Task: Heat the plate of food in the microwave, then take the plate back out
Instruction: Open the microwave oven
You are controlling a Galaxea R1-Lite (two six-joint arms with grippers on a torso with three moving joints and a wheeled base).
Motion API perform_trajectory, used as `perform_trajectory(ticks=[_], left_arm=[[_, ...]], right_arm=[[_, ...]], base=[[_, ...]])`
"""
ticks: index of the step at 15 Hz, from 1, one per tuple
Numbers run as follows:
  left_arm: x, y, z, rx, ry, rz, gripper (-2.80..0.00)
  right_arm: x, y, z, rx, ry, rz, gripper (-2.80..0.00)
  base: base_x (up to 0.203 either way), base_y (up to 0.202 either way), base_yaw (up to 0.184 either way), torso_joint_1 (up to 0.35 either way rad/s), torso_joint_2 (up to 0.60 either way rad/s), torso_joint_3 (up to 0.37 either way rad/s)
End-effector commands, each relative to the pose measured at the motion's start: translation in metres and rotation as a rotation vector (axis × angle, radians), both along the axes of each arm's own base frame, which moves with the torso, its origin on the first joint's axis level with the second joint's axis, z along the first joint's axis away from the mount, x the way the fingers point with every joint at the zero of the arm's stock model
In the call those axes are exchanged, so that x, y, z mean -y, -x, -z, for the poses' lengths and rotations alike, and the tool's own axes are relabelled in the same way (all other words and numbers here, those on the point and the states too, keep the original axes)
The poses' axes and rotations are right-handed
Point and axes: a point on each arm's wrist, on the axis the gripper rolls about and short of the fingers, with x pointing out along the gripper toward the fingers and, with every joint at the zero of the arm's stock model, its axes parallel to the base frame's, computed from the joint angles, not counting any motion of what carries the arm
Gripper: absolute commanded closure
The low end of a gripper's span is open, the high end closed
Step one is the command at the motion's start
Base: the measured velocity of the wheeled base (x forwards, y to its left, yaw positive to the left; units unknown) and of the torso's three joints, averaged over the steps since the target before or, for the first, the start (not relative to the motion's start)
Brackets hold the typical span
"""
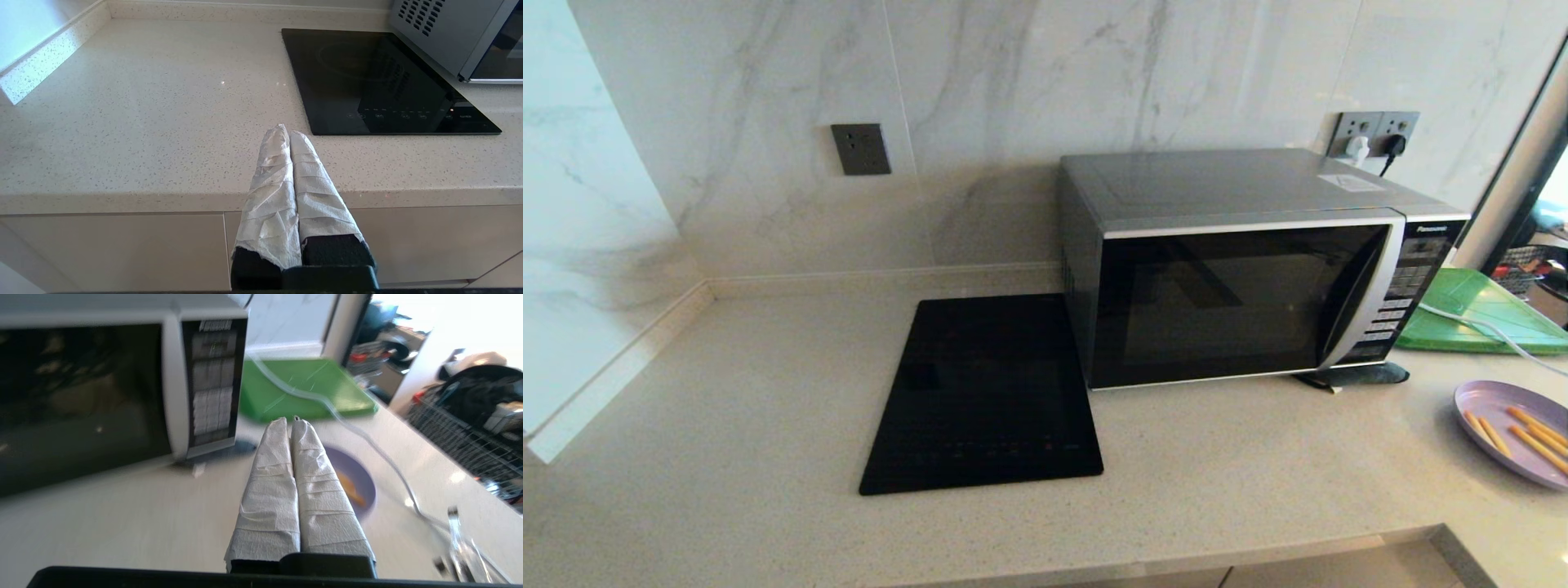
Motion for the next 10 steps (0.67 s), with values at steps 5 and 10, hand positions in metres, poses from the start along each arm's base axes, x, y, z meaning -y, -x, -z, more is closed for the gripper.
perform_trajectory(ticks=[5, 10], left_arm=[[0.000, 0.000, 0.000, -0.001, 0.001, -0.001, 0.00], [0.000, 0.000, 0.000, -0.001, 0.001, -0.001, 0.00]], right_arm=[[-0.049, -0.118, 0.050, -0.106, -0.014, 0.020, 0.00], [-0.060, -0.141, 0.058, -0.113, -0.026, 0.049, 0.00]], base=[[0.000, 0.000, 0.000, 0.000, 0.00, 0.000], [0.000, 0.000, 0.000, 0.000, 0.00, 0.000]])
